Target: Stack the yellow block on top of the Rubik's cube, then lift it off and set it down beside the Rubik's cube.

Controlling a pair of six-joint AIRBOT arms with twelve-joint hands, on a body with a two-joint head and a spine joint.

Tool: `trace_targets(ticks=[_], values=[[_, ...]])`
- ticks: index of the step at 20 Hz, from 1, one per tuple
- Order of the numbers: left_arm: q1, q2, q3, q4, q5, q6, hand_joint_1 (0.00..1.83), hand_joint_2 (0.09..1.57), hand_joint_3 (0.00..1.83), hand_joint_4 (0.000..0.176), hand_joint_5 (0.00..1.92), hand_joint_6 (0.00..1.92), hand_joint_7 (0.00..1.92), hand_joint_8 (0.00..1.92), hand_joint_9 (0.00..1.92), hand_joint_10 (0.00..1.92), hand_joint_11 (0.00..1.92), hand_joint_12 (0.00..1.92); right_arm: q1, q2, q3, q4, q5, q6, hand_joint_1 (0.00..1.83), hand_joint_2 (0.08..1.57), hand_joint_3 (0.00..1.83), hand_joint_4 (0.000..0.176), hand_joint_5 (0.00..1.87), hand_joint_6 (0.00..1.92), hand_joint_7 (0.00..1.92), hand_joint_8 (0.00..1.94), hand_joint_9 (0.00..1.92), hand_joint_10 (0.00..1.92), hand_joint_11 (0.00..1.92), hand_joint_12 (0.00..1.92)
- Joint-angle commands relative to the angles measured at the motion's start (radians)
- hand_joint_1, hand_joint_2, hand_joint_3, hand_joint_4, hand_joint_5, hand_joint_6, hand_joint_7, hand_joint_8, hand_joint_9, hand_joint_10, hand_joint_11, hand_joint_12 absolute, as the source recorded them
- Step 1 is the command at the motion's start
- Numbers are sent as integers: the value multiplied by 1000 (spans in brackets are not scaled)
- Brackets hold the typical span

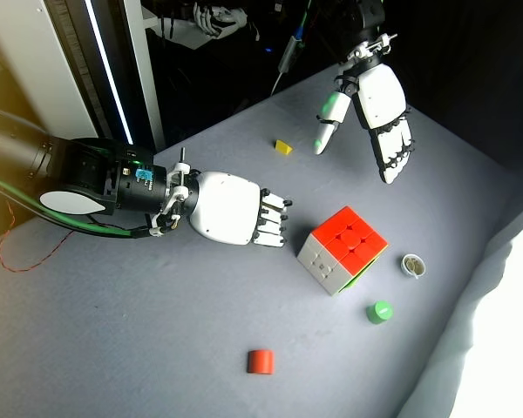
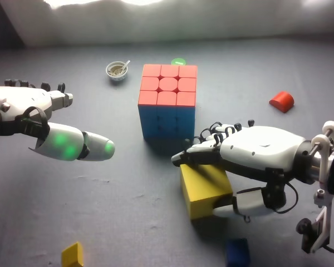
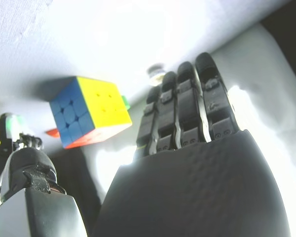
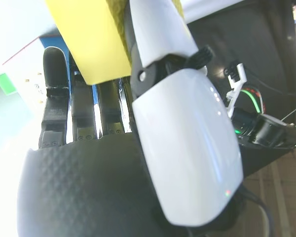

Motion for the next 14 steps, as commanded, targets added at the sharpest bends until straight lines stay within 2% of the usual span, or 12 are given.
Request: trace_targets(ticks=[1, 3, 4, 5, 7, 8, 13, 14], values=[[-10, 12, 5, 42, -19, 2, 142, 898, 0, 0, 48, 1, 119, 3, 134, 2, 0, 343, -4, 5, 0, -7, 66, 0, 895, 1228, 4, 0, 214, 18, 267, 2, 136, 190, 0, 860], [-10, 12, 5, 42, -19, 2, 134, 904, 2, 0, 61, 4, 135, 7, 148, 6, 0, 365, -5, 8, 0, -7, 68, 0, 904, 1193, 0, 0, 220, 11, 241, 1, 131, 150, 0, 774], [-11, 12, 5, 42, -19, 2, 125, 907, 2, 0, 11, 0, 74, 8, 92, 5, 0, 240, -5, 9, 0, -7, 68, -2, 846, 1180, 0, 0, 146, 3, 159, 0, 71, 103, 0, 537], [-11, 12, 5, 42, -19, 2, 143, 906, 1, 0, 28, 0, 95, 1, 112, 2, 0, 284, -5, 9, 0, -10, 67, -2, 801, 1173, 0, 0, 86, 0, 103, 0, 27, 64, 0, 293], [-11, 12, 5, 42, -19, 2, 148, 906, 0, 0, 31, 0, 100, 0, 117, 1, 0, 297, -4, 10, 0, -11, 66, -2, 788, 1171, 0, 0, 71, 0, 88, 0, 18, 47, 0, 189], [-11, 12, 5, 42, -19, 2, 165, 902, 0, 0, 58, 10, 111, 4, 118, 2, 0, 297, -3, 11, 0, -11, 58, -2, 721, 1164, 0, 0, 13, 0, 17, 0, 3, 9, 0, 37], [-11, 12, 5, 42, -19, 2, 173, 890, 0, 0, 49, 1, 116, 2, 131, 2, 0, 341, 1, 21, -8, -11, 21, 11, 678, 1120, 0, 0, 0, 0, 0, 0, 0, 0, 0, 0], [-11, 12, 5, 42, -19, 2, 163, 909, 5, 0, 32, 1, 94, 2, 107, 2, 0, 290, 4, 24, -13, -11, 13, 17, 657, 1080, 0, 0, 0, 0, 0, 0, 0, 0, 0, 0]])
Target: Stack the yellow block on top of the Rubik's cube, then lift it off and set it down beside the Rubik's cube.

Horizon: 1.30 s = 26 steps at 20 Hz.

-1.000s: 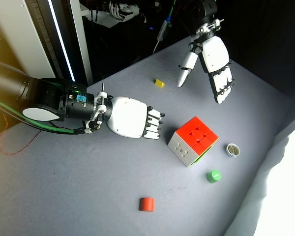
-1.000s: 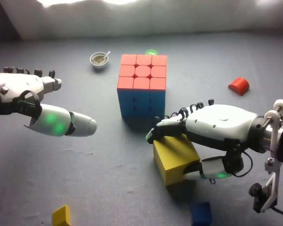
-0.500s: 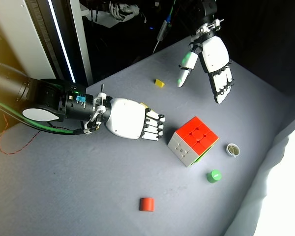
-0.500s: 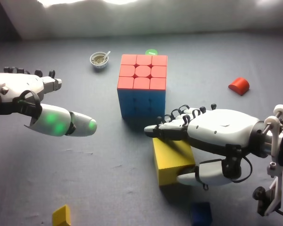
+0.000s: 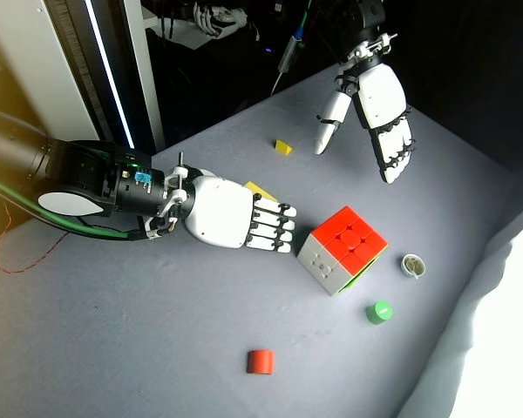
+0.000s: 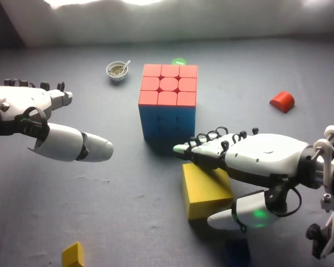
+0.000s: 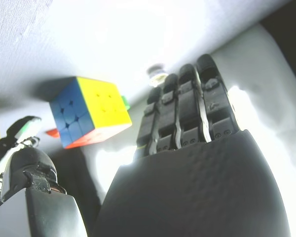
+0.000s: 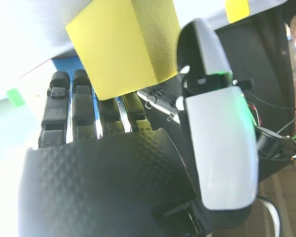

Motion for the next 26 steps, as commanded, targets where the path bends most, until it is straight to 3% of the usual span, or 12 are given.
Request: trace_targets(ticks=[1, 2, 5, 6, 11, 17, 20, 24, 26], values=[[-11, 12, 5, 42, -18, 2, 162, 908, 2, 0, 41, 3, 102, 4, 114, 4, 0, 306, 8, 10, -8, -4, 71, 8, 584, 1062, 0, 0, 0, 0, 0, 0, 0, 0, 0, 0], [-11, 12, 4, 42, -18, 2, 167, 890, 0, 0, 71, 1, 130, 1, 139, 2, 0, 372, 14, 12, -15, -4, 65, 9, 556, 1033, 0, 0, 0, 0, 0, 0, 0, 0, 0, 0], [-12, 12, 4, 42, -18, 2, 147, 898, 2, 0, 44, 2, 103, 1, 119, 1, 0, 305, 39, 22, -33, -4, 42, 9, 517, 840, 0, 0, 0, 0, 0, 0, 0, 0, 0, 0], [-14, 12, 4, 42, -18, 2, 115, 912, 6, 0, 11, 1, 70, 1, 87, 0, 0, 238, 47, 27, -38, -4, 40, 9, 489, 841, 0, 0, 0, 0, 0, 0, 0, 0, 0, 0], [-17, 12, 2, 42, -18, 1, 170, 881, 0, 0, 55, 3, 113, 3, 126, 3, 0, 353, 83, 52, -45, -7, 39, 9, 419, 806, 0, 0, 0, 0, 0, 0, 0, 0, 0, 0], [-18, 12, 4, 53, -18, 2, 129, 908, 6, 0, 44, 0, 85, 1, 93, 0, 0, 319, 161, 82, -53, -43, 18, 17, 418, 748, 0, 0, 0, 0, 0, 0, 0, 0, 0, 0], [-16, 12, 5, 58, -17, 2, 132, 905, 0, 0, 75, 3, 125, 3, 130, 4, 0, 391, 199, 126, -85, -69, 19, 29, 380, 738, 0, 0, 0, 0, 0, 0, 0, 0, 0, 0], [-13, 12, 9, 68, -5, 2, 132, 899, 0, 0, 22, 0, 83, 0, 95, 0, 0, 282, 242, 184, -141, -91, 5, 37, 365, 762, 0, 0, 0, 0, 0, 0, 0, 0, 0, 0], [-12, 12, 10, 74, 2, 2, 124, 899, 0, 0, 51, 2, 128, 5, 143, 6, 0, 364, 268, 222, -167, -127, 3, 36, 375, 752, 0, 0, 0, 0, 0, 0, 0, 0, 0, 0]])
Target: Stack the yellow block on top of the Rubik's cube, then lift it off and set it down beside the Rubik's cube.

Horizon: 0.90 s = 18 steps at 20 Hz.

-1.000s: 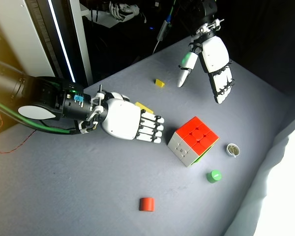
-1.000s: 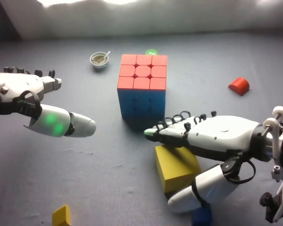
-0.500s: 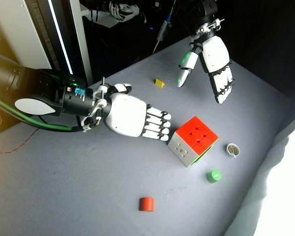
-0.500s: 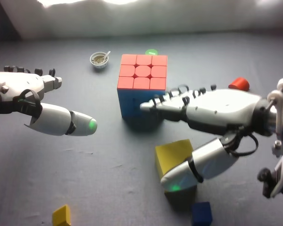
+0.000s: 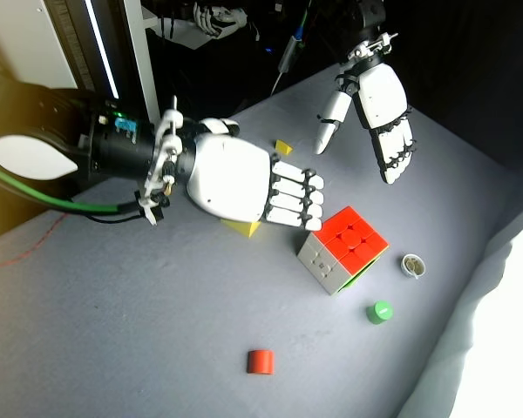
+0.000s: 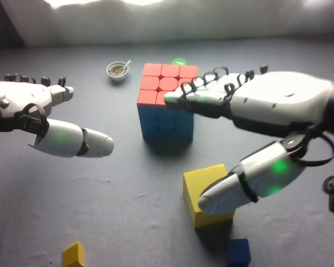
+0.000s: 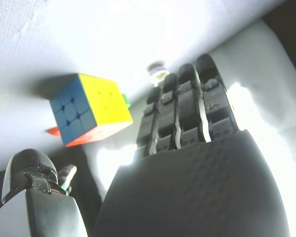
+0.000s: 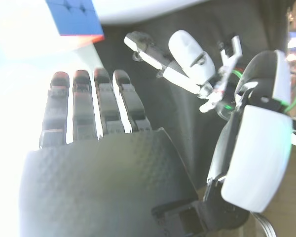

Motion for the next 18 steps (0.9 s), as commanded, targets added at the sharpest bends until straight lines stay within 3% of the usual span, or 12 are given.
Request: trace_targets(ticks=[1, 3, 6, 8, 10, 13, 18], values=[[-7, 12, 3, 47, -8, 1, 143, 911, 3, 0, 62, 3, 142, 5, 149, 4, 0, 356, 19, 28, -7, 6, 113, 6, 380, 766, 0, 0, 0, 0, 0, 0, 0, 0, 0, 0], [-5, 12, 3, 47, -6, 1, 144, 935, 3, 0, 81, 2, 165, 4, 174, 6, 0, 361, 29, 91, -27, -15, 113, 3, 379, 772, 0, 0, 0, 0, 0, 0, 0, 0, 0, 0], [-2, 12, 3, 46, -7, 0, 244, 911, 0, 0, 264, 0, 375, 2, 360, 5, 4, 660, 7, 199, -56, -43, 112, 9, 412, 814, 0, 0, 0, 0, 0, 0, 0, 0, 0, 0], [0, 13, 3, 42, -18, 0, 246, 914, 1, 0, 333, 5, 458, 9, 433, 13, 44, 696, -10, 265, -71, -53, 114, 34, 446, 842, 10, 0, 0, 0, 10, 4, 0, 0, 0, 0], [-1, 12, 4, 42, -32, 0, 255, 911, 0, 0, 347, 5, 472, 9, 446, 13, 55, 701, -13, 311, -73, -277, 139, 169, 454, 846, 11, 0, 0, 0, 13, 5, 0, 0, 0, 0], [-2, 12, 1, 42, -21, -1, 295, 924, 1, 0, 410, 8, 550, 13, 506, 19, 87, 708, -24, 379, -83, -475, 144, 398, 424, 849, 11, 0, 30, 12, 104, 36, 88, 35, 8, 4], [-30, 13, -9, 46, -14, -1, 312, 928, 1, 0, 497, 5, 638, 12, 579, 19, 151, 689, -23, 432, -112, -558, -24, 403, 405, 904, 29, 0, 74, 26, 176, 59, 146, 61, 15, 14]])
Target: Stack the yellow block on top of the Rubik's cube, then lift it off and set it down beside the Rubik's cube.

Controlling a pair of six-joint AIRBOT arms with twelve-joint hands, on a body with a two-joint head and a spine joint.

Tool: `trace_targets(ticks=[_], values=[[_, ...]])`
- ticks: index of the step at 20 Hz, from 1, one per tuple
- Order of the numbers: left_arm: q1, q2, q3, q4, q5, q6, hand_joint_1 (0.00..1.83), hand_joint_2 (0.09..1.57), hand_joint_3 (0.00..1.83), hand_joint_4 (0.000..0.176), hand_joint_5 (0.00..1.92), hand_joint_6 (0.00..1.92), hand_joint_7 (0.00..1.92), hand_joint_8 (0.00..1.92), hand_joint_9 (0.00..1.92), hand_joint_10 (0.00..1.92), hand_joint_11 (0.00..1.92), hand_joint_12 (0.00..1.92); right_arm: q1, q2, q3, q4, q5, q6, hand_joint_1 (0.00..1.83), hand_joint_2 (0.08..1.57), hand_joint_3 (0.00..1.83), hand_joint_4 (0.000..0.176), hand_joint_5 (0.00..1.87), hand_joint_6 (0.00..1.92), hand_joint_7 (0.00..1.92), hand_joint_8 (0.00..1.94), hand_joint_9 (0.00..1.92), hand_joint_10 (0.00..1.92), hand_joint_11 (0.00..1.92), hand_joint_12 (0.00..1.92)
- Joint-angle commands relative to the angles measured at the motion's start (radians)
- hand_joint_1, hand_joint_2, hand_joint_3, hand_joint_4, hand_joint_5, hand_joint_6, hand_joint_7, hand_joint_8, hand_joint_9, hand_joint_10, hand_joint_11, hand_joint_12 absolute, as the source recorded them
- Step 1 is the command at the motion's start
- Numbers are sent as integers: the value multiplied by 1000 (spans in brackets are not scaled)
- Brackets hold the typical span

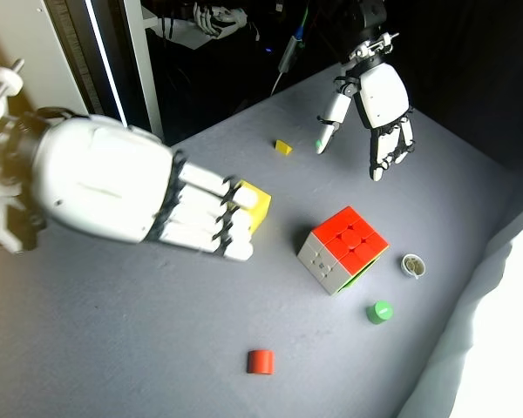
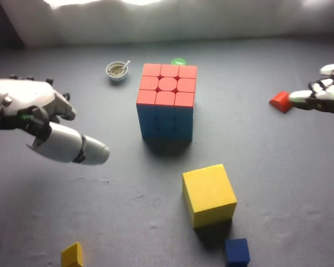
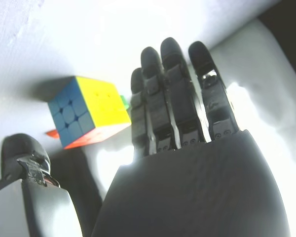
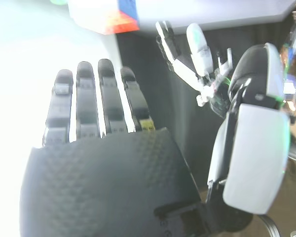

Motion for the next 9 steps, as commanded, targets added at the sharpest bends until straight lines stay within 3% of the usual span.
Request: trace_targets(ticks=[1, 3, 6, 7, 9], values=[[-14, 12, -3, 49, -15, 0, 322, 932, 3, 0, 492, 2, 640, 11, 578, 17, 135, 681, 19, 9, -8, -7, 33, 7, 407, 900, 26, 0, 70, 24, 173, 57, 137, 57, 14, 14], [-25, 12, -8, 40, -30, 0, 303, 934, 3, 0, 494, 2, 655, 15, 592, 20, 147, 690, 28, 9, -16, -11, 34, 4, 408, 903, 24, 0, 72, 23, 194, 66, 159, 70, 30, 28], [-34, 12, -8, 35, -32, 0, 297, 933, 2, 0, 482, 3, 651, 10, 594, 17, 160, 696, 32, 8, -24, -12, 43, -1, 400, 924, 1, 0, 90, 4, 147, 264, 28, 442, 0, 176], [-35, 12, -9, 34, -31, 0, 272, 932, 1, 0, 499, 10, 671, 18, 614, 25, 181, 705, 32, 8, -23, -12, 44, -5, 435, 923, 0, 0, 104, 8, 125, 294, 5, 475, 0, 139], [-37, 12, -10, 31, -31, 0, 259, 936, 3, 0, 475, 2, 645, 5, 581, 9, 145, 694, 31, 8, -23, -12, 43, -28, 430, 911, 0, 0, 123, 12, 133, 332, 14, 518, 0, 300]])
